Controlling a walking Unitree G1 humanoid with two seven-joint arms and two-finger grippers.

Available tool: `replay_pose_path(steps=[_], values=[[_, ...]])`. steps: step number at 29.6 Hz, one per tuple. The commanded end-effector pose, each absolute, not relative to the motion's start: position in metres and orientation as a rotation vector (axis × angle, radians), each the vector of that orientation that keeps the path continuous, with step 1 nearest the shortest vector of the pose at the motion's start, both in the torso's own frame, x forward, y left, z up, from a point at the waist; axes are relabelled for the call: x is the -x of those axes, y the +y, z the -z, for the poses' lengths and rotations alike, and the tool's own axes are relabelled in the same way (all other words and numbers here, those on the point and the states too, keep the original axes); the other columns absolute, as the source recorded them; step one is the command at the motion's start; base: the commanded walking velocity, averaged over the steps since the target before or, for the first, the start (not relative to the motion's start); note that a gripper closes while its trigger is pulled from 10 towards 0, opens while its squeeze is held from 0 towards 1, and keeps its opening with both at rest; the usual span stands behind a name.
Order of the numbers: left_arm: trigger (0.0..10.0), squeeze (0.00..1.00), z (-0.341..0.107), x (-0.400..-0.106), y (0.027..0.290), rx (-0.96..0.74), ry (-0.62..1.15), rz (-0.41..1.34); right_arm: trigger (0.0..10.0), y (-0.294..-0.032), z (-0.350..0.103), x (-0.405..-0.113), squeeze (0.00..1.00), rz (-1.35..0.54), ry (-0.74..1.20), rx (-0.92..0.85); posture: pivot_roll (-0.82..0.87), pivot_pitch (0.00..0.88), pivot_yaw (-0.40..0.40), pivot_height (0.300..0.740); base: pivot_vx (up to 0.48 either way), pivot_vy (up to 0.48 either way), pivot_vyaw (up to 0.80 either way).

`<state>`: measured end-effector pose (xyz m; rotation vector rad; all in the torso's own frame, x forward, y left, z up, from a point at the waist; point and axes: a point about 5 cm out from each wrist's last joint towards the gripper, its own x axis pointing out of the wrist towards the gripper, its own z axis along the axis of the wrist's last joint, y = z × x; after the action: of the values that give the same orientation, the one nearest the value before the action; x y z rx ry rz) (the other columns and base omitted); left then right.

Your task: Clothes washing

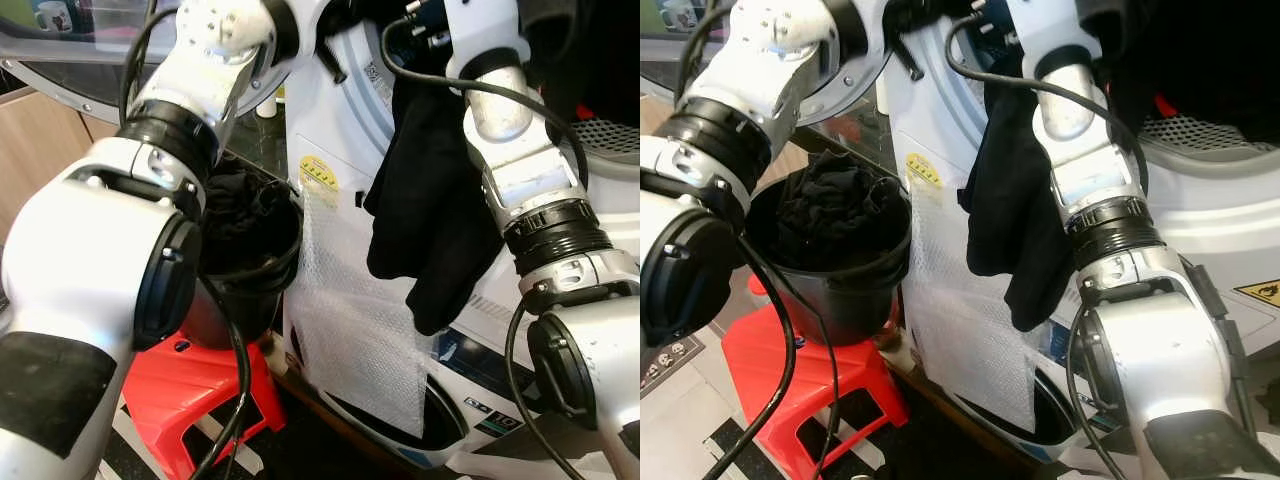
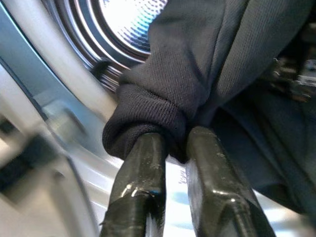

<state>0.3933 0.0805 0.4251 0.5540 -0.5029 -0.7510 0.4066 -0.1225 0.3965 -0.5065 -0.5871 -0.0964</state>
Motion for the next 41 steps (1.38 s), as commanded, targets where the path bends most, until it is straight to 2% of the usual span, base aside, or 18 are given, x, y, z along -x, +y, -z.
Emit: replay_pose_path(steps=[1,4,5,8,9,12,15,16,17,18,19,20,26,31,36,38,39,41], values=[[10.0,1.0,-0.418,-0.395,0.088,-0.529,-0.458,0.792,10.0,-0.134,-0.412,-0.404,0.0,0.16,-0.622,0.44,0.17,0.138,-0.086,0.74,0.0,0.0,0.0],[10.0,1.0,-0.413,-0.394,0.089,-0.508,-0.449,0.855,10.0,-0.135,-0.41,-0.406,0.0,0.16,-0.613,0.442,0.17,0.14,-0.087,0.74,0.0,0.0,0.0],[10.0,0.0,-0.413,-0.394,0.09,-0.502,-0.459,0.856,10.0,-0.135,-0.409,-0.407,0.0,0.158,-0.611,0.44,0.17,0.143,-0.088,0.74,0.0,0.0,0.0],[10.0,0.0,-0.413,-0.392,0.093,-0.499,-0.489,0.864,10.0,-0.135,-0.407,-0.408,0.0,0.149,-0.609,0.439,0.17,0.145,-0.09,0.74,0.0,0.0,0.0],[10.0,1.0,-0.414,-0.392,0.094,-0.481,-0.495,0.865,10.0,-0.135,-0.405,-0.408,0.0,0.143,-0.608,0.435,0.17,0.147,-0.09,0.74,0.0,0.0,0.0],[10.0,1.0,-0.414,-0.392,0.095,-0.467,-0.498,0.865,10.0,-0.135,-0.404,-0.408,0.0,0.139,-0.607,0.432,0.17,0.147,-0.09,0.74,0.0,0.0,0.0],[10.0,1.0,-0.413,-0.389,0.093,-0.527,-0.54,0.889,10.0,-0.135,-0.402,-0.409,0.0,0.136,-0.603,0.431,0.17,0.151,-0.091,0.74,0.0,0.0,0.0],[10.0,0.0,-0.406,-0.384,0.088,-0.567,-0.569,0.962,10.0,-0.136,-0.402,-0.409,0.0,0.143,-0.603,0.424,0.17,0.151,-0.091,0.74,0.0,0.0,0.0],[10.0,0.0,-0.399,-0.381,0.085,-0.571,-0.577,1.033,10.0,-0.137,-0.404,-0.409,0.0,0.153,-0.606,0.412,0.17,0.156,-0.09,0.74,0.0,0.0,0.0],[10.0,0.0,-0.399,-0.381,0.085,-0.571,-0.577,1.033,10.0,-0.137,-0.404,-0.409,0.0,0.153,-0.606,0.412,0.17,0.156,-0.09,0.74,0.0,0.0,0.0],[10.0,0.0,-0.385,-0.375,0.08,-0.575,-0.572,1.145,10.0,-0.14,-0.409,-0.408,0.0,0.185,-0.622,0.384,0.17,0.158,-0.091,0.74,0.0,0.0,0.0],[10.0,0.0,-0.379,-0.373,0.078,-0.576,-0.564,1.175,10.0,-0.141,-0.412,-0.407,0.0,0.202,-0.631,0.37,0.17,0.158,-0.091,0.74,0.0,0.0,0.0],[10.0,0.0,-0.349,-0.372,0.072,-0.522,-0.512,1.2,10.0,-0.15,-0.432,-0.404,0.0,0.266,-0.636,0.288,0.17,0.161,-0.094,0.74,0.0,0.0,0.0],[10.0,0.0,-0.312,-0.351,0.066,-0.469,-0.442,1.293,10.0,-0.151,-0.457,-0.397,0.0,0.283,-0.661,0.276,0.16,0.182,-0.087,0.74,0.0,0.0,0.0],[10.0,0.0,-0.294,-0.335,0.065,-0.43,-0.401,1.328,10.0,-0.176,-0.472,-0.388,0.0,0.453,-0.675,0.188,0.19,0.203,-0.094,0.74,0.0,0.0,0.0],[10.0,0.0,-0.29,-0.329,0.069,-0.418,-0.388,1.319,10.0,-0.191,-0.475,-0.383,0.0,0.552,-0.692,0.09,0.19,0.21,-0.097,0.74,0.0,0.0,0.0],[10.0,0.0,-0.289,-0.328,0.07,-0.413,-0.383,1.316,10.0,-0.191,-0.475,-0.383,0.0,0.552,-0.69,0.083,0.19,0.212,-0.099,0.74,0.0,0.0,0.0],[10.0,0.0,-0.287,-0.323,0.071,-0.395,-0.369,1.305,10.0,-0.172,-0.465,-0.394,0.0,0.396,-0.611,0.173,0.19,0.218,-0.101,0.74,0.0,0.0,0.0]])
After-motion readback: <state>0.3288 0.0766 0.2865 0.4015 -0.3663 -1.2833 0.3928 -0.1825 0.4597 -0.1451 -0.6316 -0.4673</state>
